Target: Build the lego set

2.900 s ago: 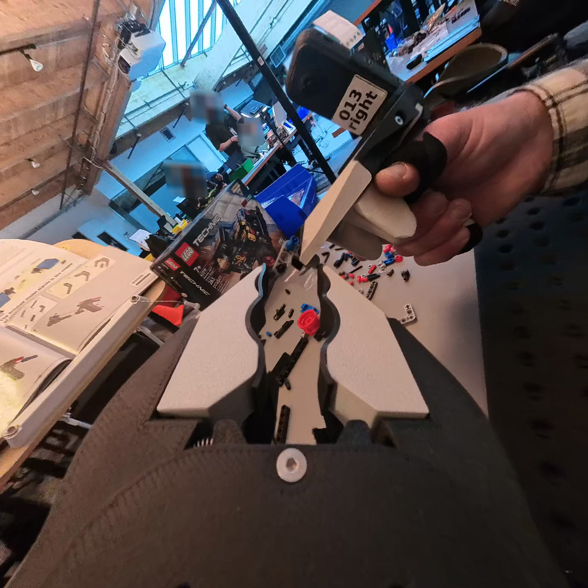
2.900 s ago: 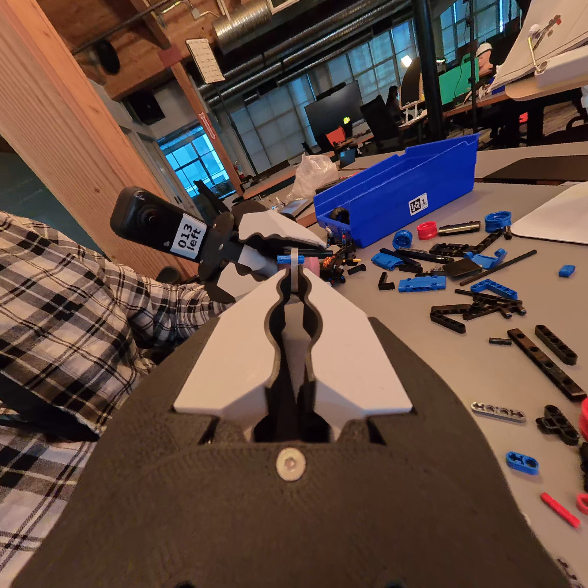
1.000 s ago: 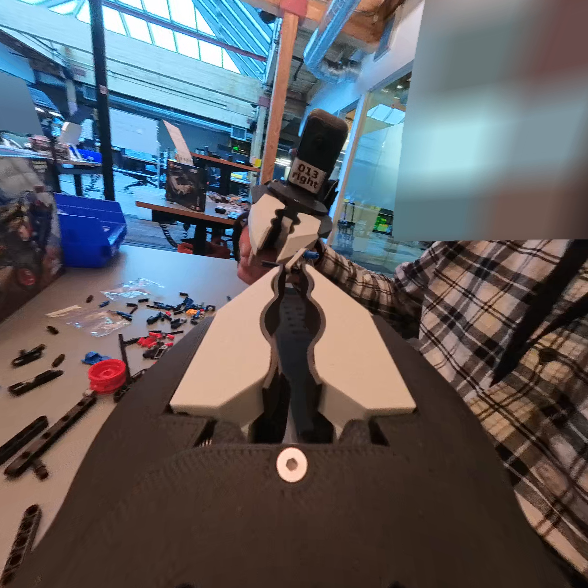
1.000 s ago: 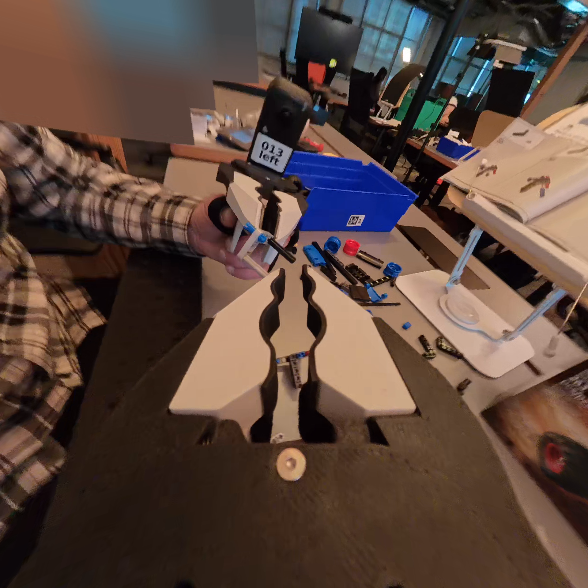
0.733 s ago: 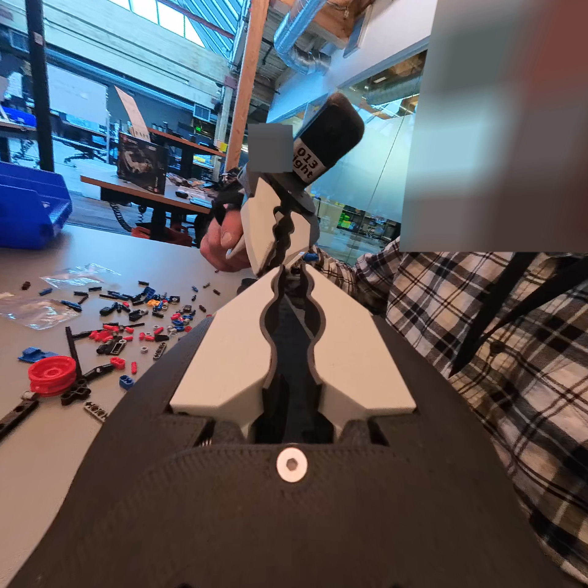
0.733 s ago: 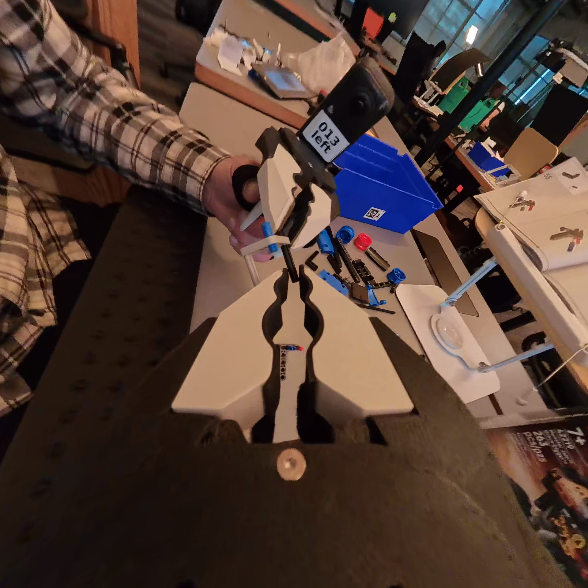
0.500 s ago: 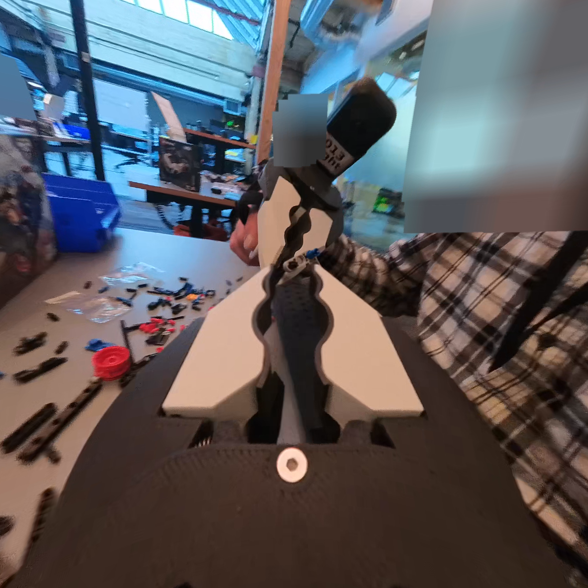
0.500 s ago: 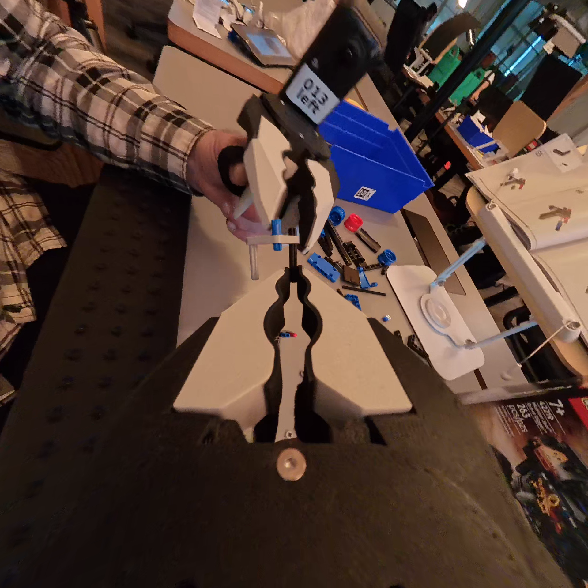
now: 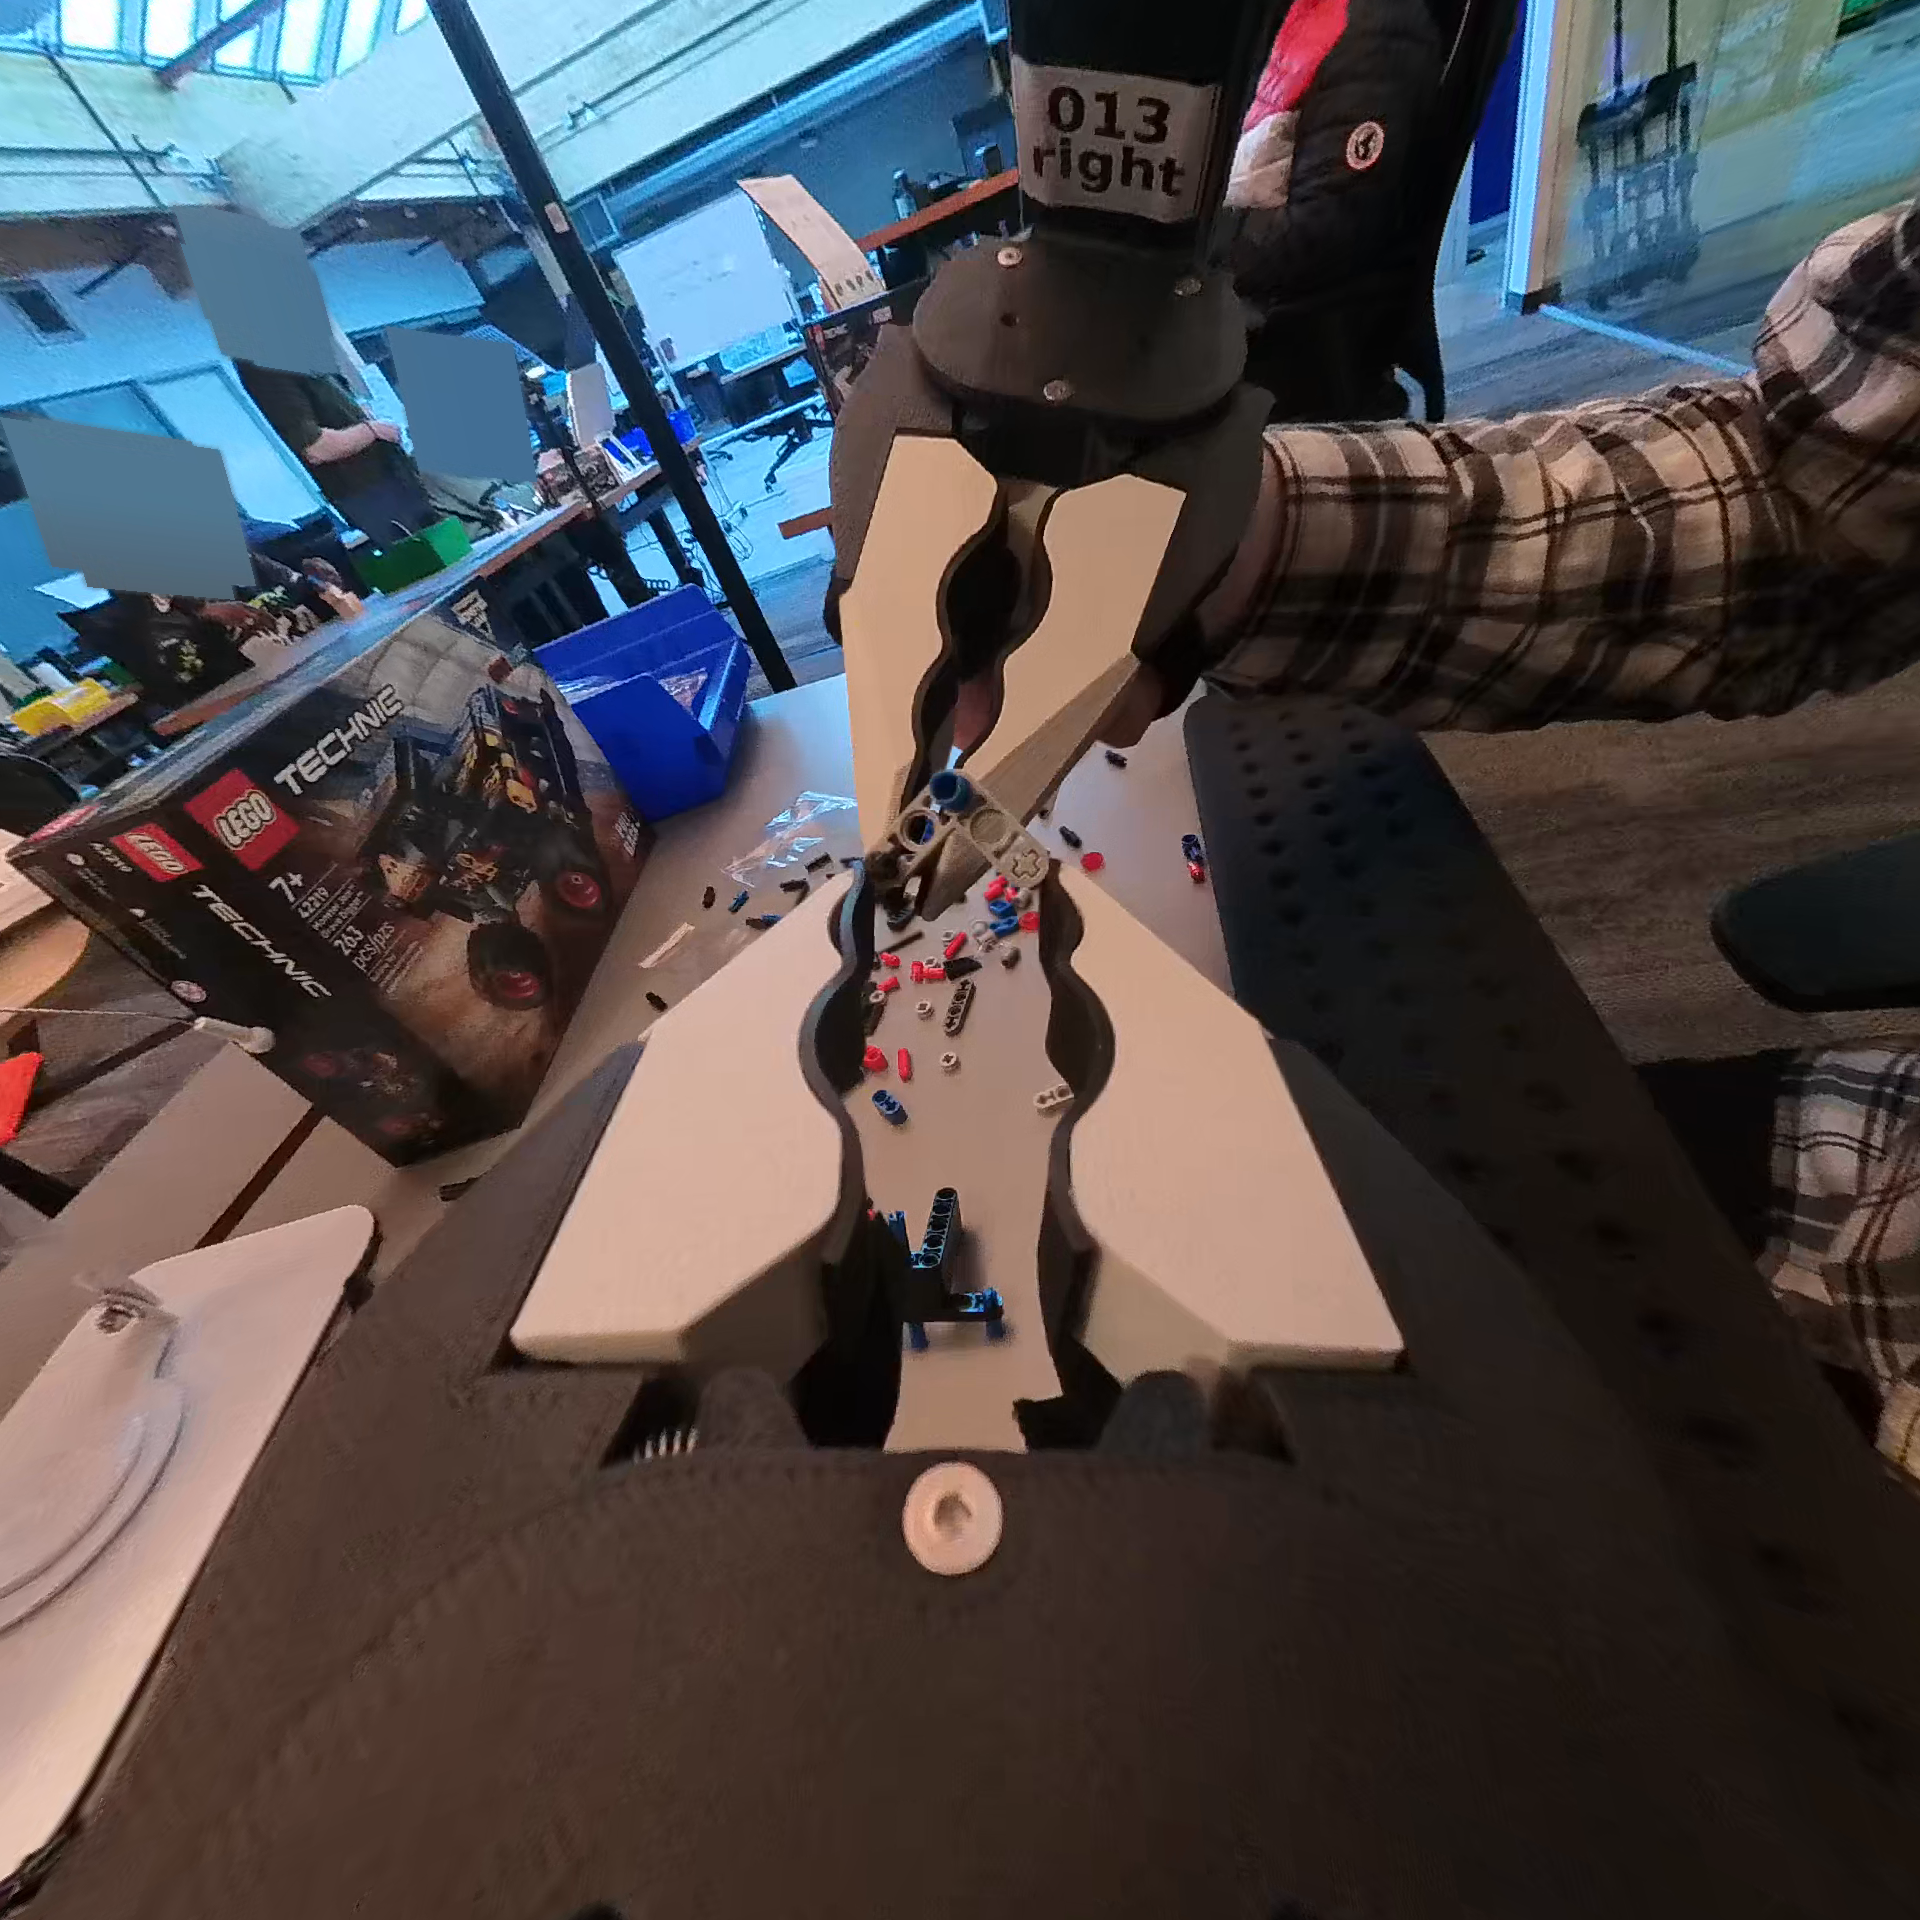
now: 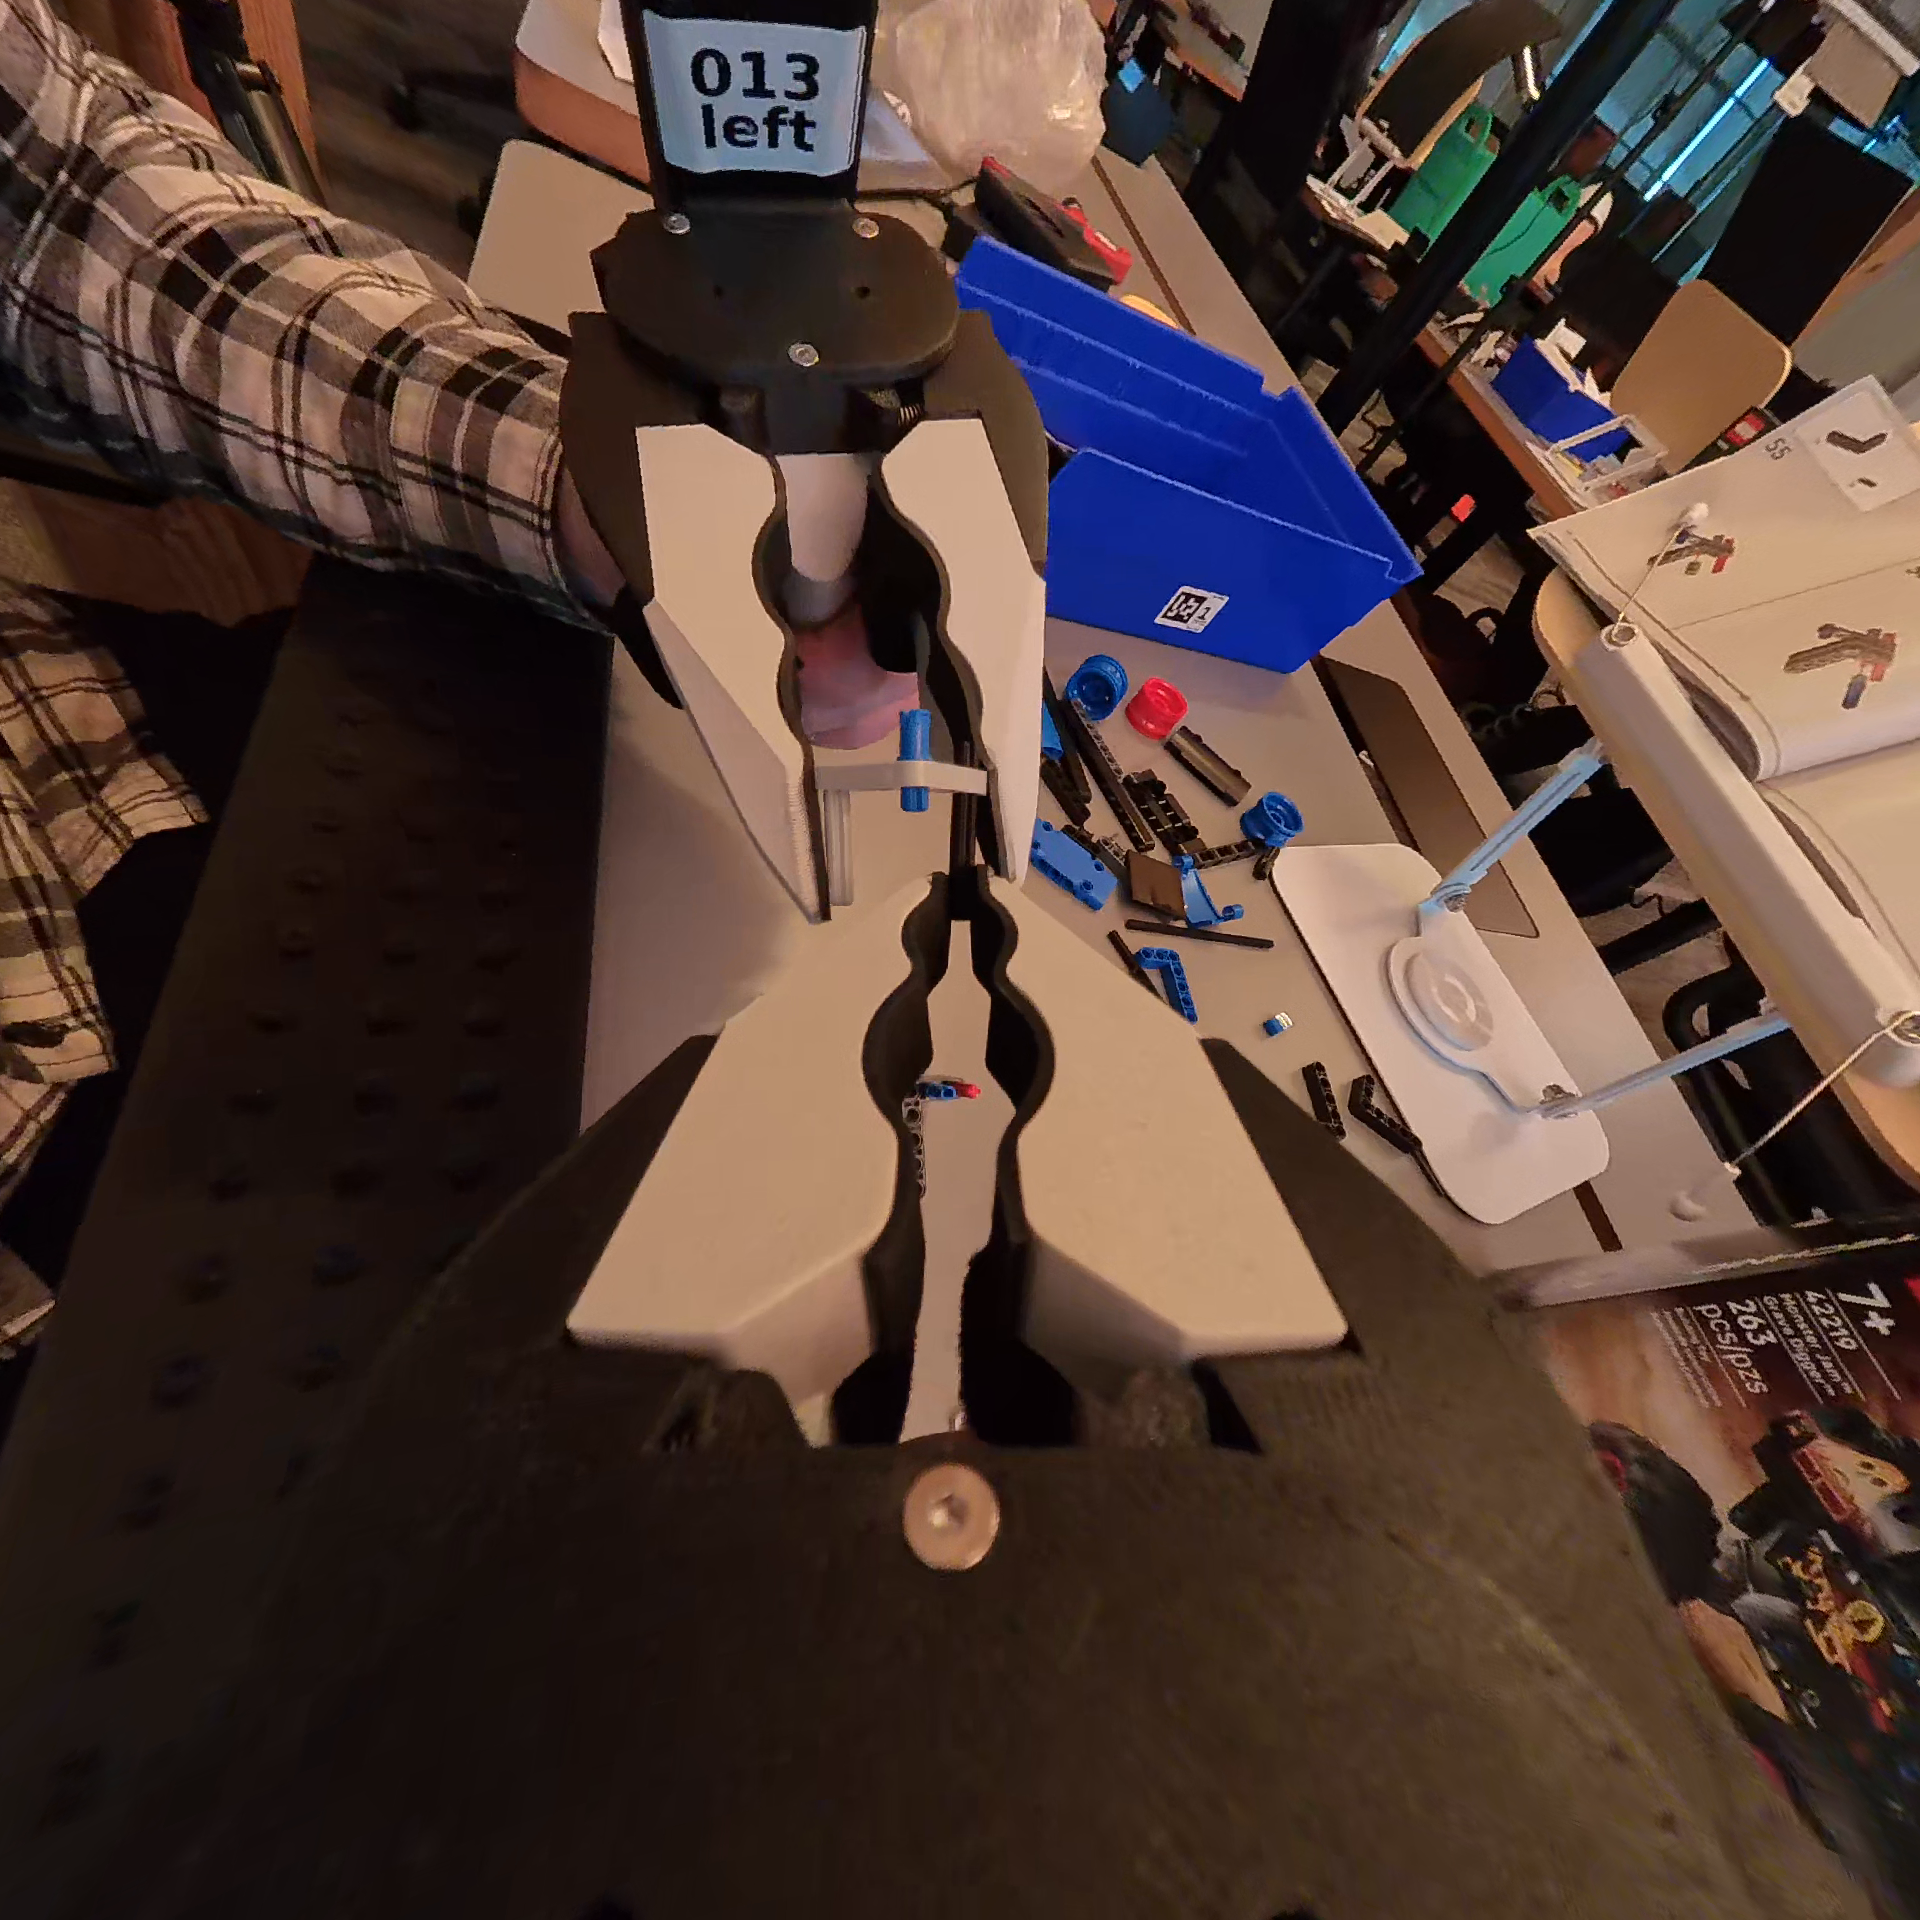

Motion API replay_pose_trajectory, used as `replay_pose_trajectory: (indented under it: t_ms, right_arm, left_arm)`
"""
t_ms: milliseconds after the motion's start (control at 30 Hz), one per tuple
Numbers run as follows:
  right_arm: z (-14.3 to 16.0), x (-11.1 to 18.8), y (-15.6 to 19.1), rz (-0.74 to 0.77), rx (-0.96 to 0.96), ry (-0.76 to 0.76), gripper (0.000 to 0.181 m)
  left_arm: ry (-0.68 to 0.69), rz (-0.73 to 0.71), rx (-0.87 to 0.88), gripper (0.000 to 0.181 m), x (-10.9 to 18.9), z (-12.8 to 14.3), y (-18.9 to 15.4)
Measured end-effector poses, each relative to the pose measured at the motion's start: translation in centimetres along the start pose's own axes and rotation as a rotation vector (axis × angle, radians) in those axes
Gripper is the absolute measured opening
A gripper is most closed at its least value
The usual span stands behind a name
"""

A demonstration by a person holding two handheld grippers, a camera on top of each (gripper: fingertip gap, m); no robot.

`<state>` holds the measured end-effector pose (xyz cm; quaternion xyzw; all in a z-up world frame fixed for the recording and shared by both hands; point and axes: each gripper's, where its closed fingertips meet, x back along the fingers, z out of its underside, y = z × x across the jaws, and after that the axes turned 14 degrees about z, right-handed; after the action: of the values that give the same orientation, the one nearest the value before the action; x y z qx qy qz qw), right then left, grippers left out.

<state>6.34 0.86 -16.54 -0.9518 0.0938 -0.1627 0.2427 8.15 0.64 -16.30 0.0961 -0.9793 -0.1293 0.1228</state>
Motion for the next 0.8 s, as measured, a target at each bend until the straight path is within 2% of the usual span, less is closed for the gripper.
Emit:
replay_pose_trajectory:
  t_ms: [267,300,333,367,400,433,467,533,567,633,667,800]
  right_arm:
    - [-0.6,0.0,-0.3,0.030,-0.027,-0.048,0.002]
    - [0.7,-0.1,-1.4,0.086,-0.003,0.013,0.001]
    - [2.4,-0.1,-2.2,0.122,0.016,0.076,0.001]
    - [2.9,0.1,-1.9,0.094,-0.023,0.071,0.001]
    - [2.7,0.2,-1.2,0.059,-0.055,0.048,0.001]
    - [2.6,0.0,-0.4,0.047,-0.036,0.054,0.001]
    - [2.7,-0.2,0.0,0.043,-0.018,0.064,0.001]
    - [3.0,-0.3,-0.8,0.076,-0.047,0.042,0.001]
    - [3.1,-0.3,-1.1,0.098,-0.040,0.040,0.001]
    - [2.8,-0.3,-1.3,0.140,0.018,0.044,0.001]
    - [2.6,-0.4,-1.2,0.157,0.051,0.048,0.001]
    - [2.8,-0.8,-1.2,0.240,0.184,0.081,0.001]
  left_arm:
    - [-0.013,-0.034,0.013,0.021,0.5,-0.7,0.0]
    - [-0.097,-0.004,0.001,0.000,1.2,-1.9,-0.5]
    - [-0.210,-0.020,0.044,0.000,2.7,-3.7,0.0]
    - [-0.212,-0.063,0.035,0.000,3.8,-4.0,0.9]
    - [-0.117,-0.124,0.017,0.000,4.1,-2.4,2.1]
    - [-0.114,-0.088,0.085,0.000,3.9,-1.4,2.4]
    - [-0.156,-0.052,0.120,0.000,3.8,-1.6,2.1]
    - [-0.107,0.003,0.145,0.000,3.0,-0.9,1.5]
    - [-0.122,0.026,0.186,0.003,2.7,-0.6,1.5]
    - [-0.118,0.055,0.247,0.028,1.9,0.1,1.3]
    - [-0.098,0.067,0.267,0.035,1.4,0.5,1.1]
    - [-0.060,0.076,0.352,0.037,-0.3,1.9,1.0]
